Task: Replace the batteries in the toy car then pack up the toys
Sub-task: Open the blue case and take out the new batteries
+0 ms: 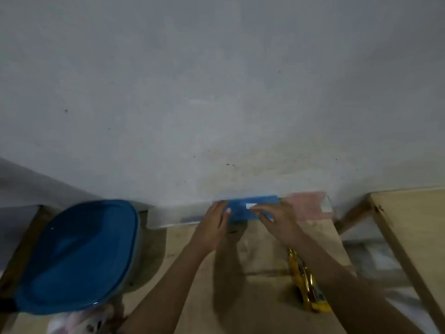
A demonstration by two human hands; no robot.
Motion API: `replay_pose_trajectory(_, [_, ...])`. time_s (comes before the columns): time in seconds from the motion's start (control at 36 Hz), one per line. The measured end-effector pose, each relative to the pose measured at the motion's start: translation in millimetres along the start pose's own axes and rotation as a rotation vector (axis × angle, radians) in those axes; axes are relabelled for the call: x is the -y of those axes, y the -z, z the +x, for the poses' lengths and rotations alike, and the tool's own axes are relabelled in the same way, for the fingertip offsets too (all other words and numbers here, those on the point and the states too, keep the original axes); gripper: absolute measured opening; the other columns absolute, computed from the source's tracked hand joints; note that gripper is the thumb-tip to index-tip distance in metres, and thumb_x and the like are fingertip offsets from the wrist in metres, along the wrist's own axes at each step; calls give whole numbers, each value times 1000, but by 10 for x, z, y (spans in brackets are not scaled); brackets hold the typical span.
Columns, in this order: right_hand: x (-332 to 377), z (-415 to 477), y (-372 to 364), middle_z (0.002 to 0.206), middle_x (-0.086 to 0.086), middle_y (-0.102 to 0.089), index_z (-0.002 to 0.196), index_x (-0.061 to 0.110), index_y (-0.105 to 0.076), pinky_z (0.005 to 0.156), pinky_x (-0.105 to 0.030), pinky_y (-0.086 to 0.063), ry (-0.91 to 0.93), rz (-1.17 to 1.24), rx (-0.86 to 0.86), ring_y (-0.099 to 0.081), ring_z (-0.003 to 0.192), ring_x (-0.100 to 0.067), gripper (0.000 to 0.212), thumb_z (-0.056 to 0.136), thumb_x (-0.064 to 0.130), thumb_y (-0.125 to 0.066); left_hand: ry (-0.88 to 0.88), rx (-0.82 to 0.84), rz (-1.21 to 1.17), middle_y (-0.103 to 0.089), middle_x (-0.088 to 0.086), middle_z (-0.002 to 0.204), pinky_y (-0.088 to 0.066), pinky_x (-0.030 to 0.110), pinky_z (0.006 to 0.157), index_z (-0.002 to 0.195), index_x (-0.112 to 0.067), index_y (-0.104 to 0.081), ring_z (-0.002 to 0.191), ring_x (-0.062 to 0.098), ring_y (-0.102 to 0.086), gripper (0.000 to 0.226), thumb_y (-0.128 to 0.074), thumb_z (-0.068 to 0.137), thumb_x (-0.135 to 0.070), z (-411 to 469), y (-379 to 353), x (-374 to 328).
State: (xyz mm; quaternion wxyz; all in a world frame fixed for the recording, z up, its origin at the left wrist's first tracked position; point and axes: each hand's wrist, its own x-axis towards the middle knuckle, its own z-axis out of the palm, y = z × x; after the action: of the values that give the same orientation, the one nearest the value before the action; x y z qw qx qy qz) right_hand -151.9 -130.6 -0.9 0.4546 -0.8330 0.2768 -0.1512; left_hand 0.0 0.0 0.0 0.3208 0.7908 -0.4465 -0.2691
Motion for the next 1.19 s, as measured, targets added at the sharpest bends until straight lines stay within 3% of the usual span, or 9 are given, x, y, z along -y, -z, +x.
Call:
replay_pose_trajectory(0.08, [-207,103,-78,117,-3,-64,112,14,-66,98,-21,-39,-15,-71,-3,-56,111,-15,23,91,9,-56,15,-19,35,-42,5,144,-26,26,111,139,-13,-41,133,18,-38,43,-38,100,-31,94,-66,103])
replay_pose_trajectory(0.22, [-374,222,-168,114,-4,-67,110,13,-68,96,-19,-38,107,-234,-59,-59,108,-19,26,85,15,-63,-83,-45,115,-42,5,142,-19,13,105,137,-13,-45,132,18,-38,45,-53,95,-27,180,-134,270])
replay_pose_trajectory(0.31, [-427,283,-213,113,-3,-66,110,14,-68,95,-20,-35,172,-286,-71,-51,107,-12,35,78,27,-65,-144,-26,181,-44,11,141,-24,23,109,135,-9,-48,131,25,-39,53,-66,87,-20,239,-173,398])
replay_pose_trajectory(0.42, [-500,334,-262,120,1,-63,116,18,-65,96,-32,-38,233,-414,-42,-43,111,-10,45,72,31,-65,-231,-47,266,-46,15,140,-34,40,108,133,-6,-51,129,31,-42,62,-76,77,-15,285,-226,508])
replay_pose_trajectory(0.58, [-563,371,-244,119,4,-64,116,19,-64,96,-26,-34,286,-461,-53,-46,111,-10,42,80,40,-55,-270,-104,208,-50,14,136,-35,37,107,129,-7,-56,125,27,-43,52,-68,80,-15,318,-214,486])
replay_pose_trajectory(0.69, [-563,359,-225,119,4,-65,117,18,-64,93,-31,-45,360,-564,-76,-56,109,-15,41,87,42,-50,-256,-116,190,-52,10,136,-28,29,108,129,-9,-56,126,25,-47,48,-56,85,-29,310,-168,465])
replay_pose_trajectory(0.83, [-498,397,-221,111,-1,-69,109,13,-68,86,-32,-52,469,-701,-136,-65,99,-18,39,90,38,-46,-232,-143,157,-51,6,138,-25,23,109,132,-11,-53,127,12,-41,53,-55,87,-40,305,-153,428])
replay_pose_trajectory(0.94, [-475,400,-269,106,-3,-71,106,11,-69,84,-32,-53,480,-790,-182,-67,95,-19,37,91,35,-45,-207,-155,132,-54,8,135,-26,24,108,130,-10,-55,127,20,-45,49,-67,85,-27,317,-175,425])
replay_pose_trajectory(1.19, [-433,370,-311,106,-6,-70,107,9,-67,84,-35,-53,452,-835,-184,-67,96,-22,35,91,30,-44,-183,-156,57,-52,8,136,-22,17,108,129,-8,-55,125,8,-35,50,-69,83,-21,323,-192,414])
